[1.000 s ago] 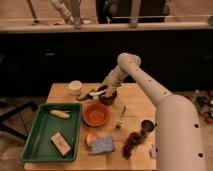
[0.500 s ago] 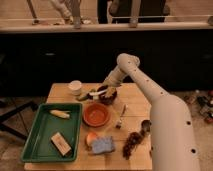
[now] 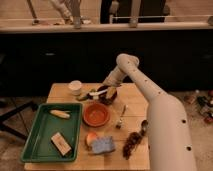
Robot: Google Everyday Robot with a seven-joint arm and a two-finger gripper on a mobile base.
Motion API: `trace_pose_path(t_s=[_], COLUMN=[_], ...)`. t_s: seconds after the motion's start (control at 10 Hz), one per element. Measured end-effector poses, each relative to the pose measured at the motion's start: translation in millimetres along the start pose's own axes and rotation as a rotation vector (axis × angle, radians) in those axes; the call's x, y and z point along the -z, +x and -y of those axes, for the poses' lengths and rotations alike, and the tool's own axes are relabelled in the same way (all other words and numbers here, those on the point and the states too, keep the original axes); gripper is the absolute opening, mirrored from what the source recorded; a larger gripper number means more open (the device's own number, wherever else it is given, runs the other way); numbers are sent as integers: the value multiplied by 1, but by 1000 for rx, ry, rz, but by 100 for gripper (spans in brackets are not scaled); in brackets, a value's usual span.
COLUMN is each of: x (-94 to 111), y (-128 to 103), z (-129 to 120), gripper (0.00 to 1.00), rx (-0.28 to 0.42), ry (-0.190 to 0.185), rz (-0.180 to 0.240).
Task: Place brush in table surface
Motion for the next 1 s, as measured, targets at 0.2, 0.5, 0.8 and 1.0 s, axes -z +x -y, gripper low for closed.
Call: trace_pose_path(t_s=[0.2, 0.5, 0.8, 1.0], x=[-1, 2, 6, 8], y=[4, 8, 9, 7], z=[0, 0, -1, -2], gripper=[47, 15, 0, 0], rx=[-11, -18, -16, -10], ry=[2, 4, 7, 8], rz=[5, 20, 28, 28])
